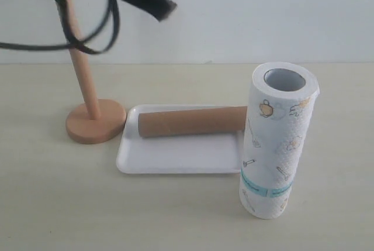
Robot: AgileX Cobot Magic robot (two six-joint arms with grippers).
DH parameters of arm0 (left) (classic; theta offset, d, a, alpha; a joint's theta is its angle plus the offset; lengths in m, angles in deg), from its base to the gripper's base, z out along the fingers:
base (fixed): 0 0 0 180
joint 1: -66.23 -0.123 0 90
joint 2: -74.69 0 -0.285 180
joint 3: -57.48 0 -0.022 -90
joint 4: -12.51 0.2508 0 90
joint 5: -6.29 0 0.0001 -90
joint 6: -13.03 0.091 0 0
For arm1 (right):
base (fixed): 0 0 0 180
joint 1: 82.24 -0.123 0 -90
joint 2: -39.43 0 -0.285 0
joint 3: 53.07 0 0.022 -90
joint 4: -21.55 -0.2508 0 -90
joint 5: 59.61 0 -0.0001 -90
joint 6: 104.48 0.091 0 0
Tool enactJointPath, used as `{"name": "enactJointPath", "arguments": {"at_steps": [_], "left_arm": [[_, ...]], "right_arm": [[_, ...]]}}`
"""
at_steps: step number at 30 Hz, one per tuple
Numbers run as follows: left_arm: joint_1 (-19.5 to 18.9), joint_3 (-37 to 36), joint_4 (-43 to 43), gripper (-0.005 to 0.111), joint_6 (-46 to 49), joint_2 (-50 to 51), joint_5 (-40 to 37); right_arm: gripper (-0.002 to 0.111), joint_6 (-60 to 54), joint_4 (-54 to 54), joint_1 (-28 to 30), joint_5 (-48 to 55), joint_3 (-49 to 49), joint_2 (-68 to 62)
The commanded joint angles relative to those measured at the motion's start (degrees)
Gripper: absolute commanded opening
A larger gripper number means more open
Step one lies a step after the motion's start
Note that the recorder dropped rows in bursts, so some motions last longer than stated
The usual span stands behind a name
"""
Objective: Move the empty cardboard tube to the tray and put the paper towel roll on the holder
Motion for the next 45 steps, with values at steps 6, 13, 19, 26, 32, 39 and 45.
{"name": "enactJointPath", "arguments": {"at_steps": [6,13,19,26,32,39,45], "left_arm": [[0.9,-0.4,-14.8,0.004,-0.2,-22.5,0.2],[0.9,-16.3,-25.3,0.004,-0.7,-46.4,3.5],[0.9,-35.9,-25.5,0.004,-14.4,-68.0,12.7],[0.9,-43.8,-25.5,0.004,-18.4,-81.3,14.4],[0.9,-43.8,-25.5,0.004,-18.4,-82.3,14.4],[0.9,-43.8,-25.5,0.004,-18.3,-82.3,14.4],[-3.3,-43.9,-25.5,0.004,-18.3,-82.3,14.4]], "right_arm": [[0.000,-0.1,0.2,0.2,-0.4,0.0,0.3],[0.000,-0.1,0.2,0.2,-0.4,0.0,0.3],[0.000,-0.1,0.2,0.2,-0.4,0.0,0.3],[0.000,-0.1,0.2,0.2,-0.4,0.0,0.3],[0.000,-0.1,0.2,0.2,-0.4,0.0,0.3],[0.000,-0.1,0.2,0.2,-0.4,0.0,0.3],[0.000,-0.1,0.2,0.2,-0.4,0.0,0.3]]}}
